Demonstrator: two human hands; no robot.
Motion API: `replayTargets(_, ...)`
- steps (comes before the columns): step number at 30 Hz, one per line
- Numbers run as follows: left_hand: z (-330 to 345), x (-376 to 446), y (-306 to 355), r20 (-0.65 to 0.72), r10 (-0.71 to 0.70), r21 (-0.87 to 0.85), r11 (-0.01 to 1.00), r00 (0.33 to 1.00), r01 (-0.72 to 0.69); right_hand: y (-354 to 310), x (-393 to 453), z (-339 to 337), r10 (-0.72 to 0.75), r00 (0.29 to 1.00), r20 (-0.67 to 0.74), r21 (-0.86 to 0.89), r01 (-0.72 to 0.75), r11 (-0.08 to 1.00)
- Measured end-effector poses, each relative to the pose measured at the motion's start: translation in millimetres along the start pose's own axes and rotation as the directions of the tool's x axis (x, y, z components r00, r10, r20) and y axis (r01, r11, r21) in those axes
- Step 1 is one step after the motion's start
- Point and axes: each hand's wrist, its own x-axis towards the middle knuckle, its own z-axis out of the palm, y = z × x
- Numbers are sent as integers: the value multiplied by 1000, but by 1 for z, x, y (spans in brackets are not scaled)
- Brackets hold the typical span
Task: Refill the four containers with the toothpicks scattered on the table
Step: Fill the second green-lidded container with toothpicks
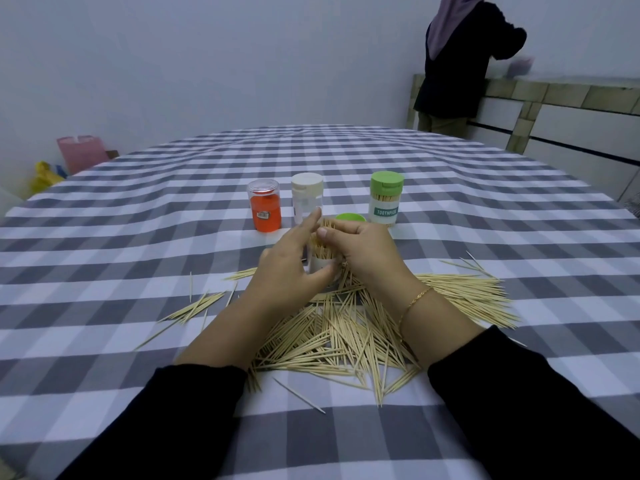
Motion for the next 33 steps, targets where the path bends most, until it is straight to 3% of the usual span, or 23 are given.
replayTargets(7,1,0,0,13,11,2,1000,1000,-11,-1,0,1,-123,992,5,-15,123,992)
replayTargets(13,1,3,-3,8,-59,-94,994,998,60,3,-6,8,-296,955,25,-230,294,928)
replayTargets(20,2,6,-6,10,-60,-144,988,998,61,9,0,7,-330,939,-99,-380,271,885)
replayTargets(23,2,5,-5,11,-59,-143,988,998,60,11,1,6,-349,935,-56,-419,296,859)
replayTargets(28,2,5,-5,-9,-60,-81,995,998,59,12,-1,6,-322,936,143,-463,350,814)
replayTargets(33,-1,4,-3,4,-78,-100,992,997,78,14,-2,5,-503,850,157,-576,493,652)
